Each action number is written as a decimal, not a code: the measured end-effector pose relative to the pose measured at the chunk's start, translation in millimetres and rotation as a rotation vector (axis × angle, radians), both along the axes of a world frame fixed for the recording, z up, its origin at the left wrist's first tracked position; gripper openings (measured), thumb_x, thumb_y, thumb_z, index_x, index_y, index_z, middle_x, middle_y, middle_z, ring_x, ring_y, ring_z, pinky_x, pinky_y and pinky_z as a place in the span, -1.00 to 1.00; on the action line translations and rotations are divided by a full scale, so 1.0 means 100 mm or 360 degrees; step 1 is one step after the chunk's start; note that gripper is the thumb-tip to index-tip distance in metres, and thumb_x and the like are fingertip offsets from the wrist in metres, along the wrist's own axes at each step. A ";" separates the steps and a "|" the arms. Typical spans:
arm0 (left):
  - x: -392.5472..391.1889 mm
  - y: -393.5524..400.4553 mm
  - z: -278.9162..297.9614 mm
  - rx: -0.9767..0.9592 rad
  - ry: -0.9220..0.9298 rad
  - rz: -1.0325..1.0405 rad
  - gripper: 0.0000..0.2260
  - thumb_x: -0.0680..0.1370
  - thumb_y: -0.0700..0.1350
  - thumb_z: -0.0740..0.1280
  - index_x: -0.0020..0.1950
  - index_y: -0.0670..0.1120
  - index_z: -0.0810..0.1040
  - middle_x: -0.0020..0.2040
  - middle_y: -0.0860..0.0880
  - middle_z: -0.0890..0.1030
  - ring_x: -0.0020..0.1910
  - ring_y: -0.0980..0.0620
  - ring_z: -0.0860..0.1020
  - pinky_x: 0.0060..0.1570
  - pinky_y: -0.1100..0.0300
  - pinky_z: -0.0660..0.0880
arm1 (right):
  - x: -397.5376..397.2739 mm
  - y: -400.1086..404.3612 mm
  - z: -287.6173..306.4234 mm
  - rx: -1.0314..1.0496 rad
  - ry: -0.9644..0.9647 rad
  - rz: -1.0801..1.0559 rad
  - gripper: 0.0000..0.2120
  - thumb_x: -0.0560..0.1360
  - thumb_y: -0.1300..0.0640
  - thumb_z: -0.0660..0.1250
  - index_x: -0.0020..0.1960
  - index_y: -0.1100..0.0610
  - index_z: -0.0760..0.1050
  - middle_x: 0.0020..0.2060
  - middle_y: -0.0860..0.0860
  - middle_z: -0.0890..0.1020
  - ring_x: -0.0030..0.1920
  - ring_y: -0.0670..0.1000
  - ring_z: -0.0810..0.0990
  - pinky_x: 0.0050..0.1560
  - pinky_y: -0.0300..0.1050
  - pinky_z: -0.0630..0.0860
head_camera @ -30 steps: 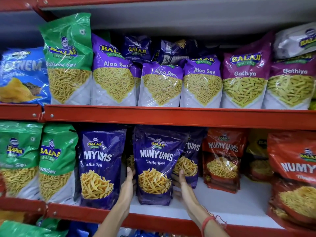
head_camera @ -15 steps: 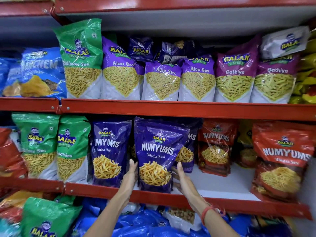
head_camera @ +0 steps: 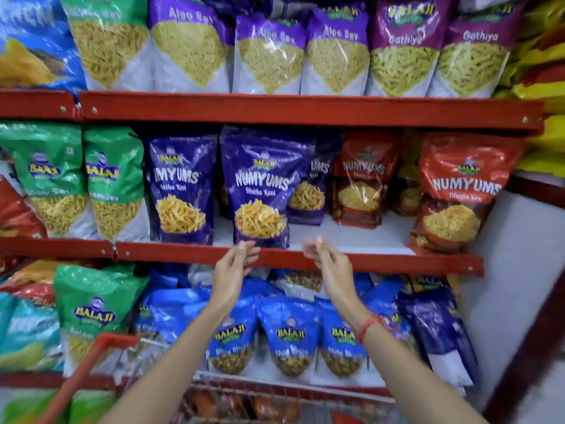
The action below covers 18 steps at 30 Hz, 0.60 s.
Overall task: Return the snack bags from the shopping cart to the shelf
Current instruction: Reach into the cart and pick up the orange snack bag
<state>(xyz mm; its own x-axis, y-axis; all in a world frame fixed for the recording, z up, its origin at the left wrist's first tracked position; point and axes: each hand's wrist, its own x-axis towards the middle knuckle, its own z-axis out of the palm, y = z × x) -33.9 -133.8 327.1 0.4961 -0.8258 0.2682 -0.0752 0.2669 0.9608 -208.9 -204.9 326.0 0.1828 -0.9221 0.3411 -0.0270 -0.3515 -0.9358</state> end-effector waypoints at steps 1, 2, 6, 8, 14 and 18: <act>-0.07 0.03 -0.08 0.0003 0.0015 -0.0006 -0.71 0.60 0.00 0.09 0.11 -0.08 0.55 0.04 -0.07 0.64 0.06 -0.03 0.59 0.04 0.12 0.49 | -0.07 0.07 -0.07 0.0010 -0.0007 -0.0017 -0.68 0.59 -0.12 0.15 -0.14 -0.08 0.64 -0.09 -0.08 0.72 0.04 -0.06 0.68 0.22 0.02 0.54; -0.13 0.05 -0.17 0.0023 0.0013 -0.0010 -0.70 0.61 -0.01 0.09 0.11 -0.10 0.55 0.02 -0.06 0.64 0.03 -0.02 0.60 -0.01 0.15 0.48 | -0.14 0.13 -0.15 0.0025 -0.0015 -0.0034 -0.68 0.59 -0.09 0.15 -0.13 -0.05 0.64 -0.10 -0.07 0.73 0.02 -0.05 0.68 0.19 0.00 0.56; -0.42 0.13 -0.50 0.0141 0.0027 -0.0073 -0.66 0.62 -0.05 0.07 0.16 -0.23 0.51 -0.01 -0.09 0.62 -0.09 0.08 0.58 -0.12 0.25 0.46 | -0.41 0.33 -0.50 0.0124 0.0029 -0.0107 -0.68 0.60 -0.06 0.16 -0.13 0.02 0.63 -0.15 -0.06 0.71 0.00 0.00 0.68 0.14 -0.07 0.56; -0.55 0.16 -0.70 0.0207 0.0016 -0.0116 -0.69 0.61 -0.05 0.07 0.11 -0.19 0.53 -0.07 -0.03 0.62 -0.12 0.13 0.58 -0.20 0.37 0.48 | -0.57 0.40 -0.76 0.0195 0.0088 -0.0135 -0.68 0.59 -0.07 0.18 -0.11 0.06 0.64 -0.15 0.01 0.72 0.02 0.06 0.68 0.17 0.02 0.55; -0.88 0.23 -1.52 0.0462 0.0000 -0.0209 -0.81 0.58 -0.09 0.18 -0.01 -0.06 0.59 -0.12 0.07 0.62 -0.19 0.27 0.59 -0.22 0.44 0.49 | -1.21 0.54 -1.69 0.0319 0.0422 -0.0417 -0.71 0.50 -0.07 0.35 0.01 0.14 0.61 0.03 0.10 0.67 0.15 0.14 0.58 0.06 -0.13 0.43; -1.06 0.27 -2.12 0.0725 -0.0066 -0.0291 -0.88 0.52 -0.17 0.31 0.01 -0.12 0.60 -0.12 -0.05 0.64 -0.25 0.30 0.56 -0.11 0.22 0.48 | -1.68 0.62 -2.19 0.0424 0.0685 -0.0646 -0.43 0.36 -0.21 0.42 0.23 0.12 0.51 0.15 0.07 0.56 0.27 0.10 0.42 0.24 -0.11 0.32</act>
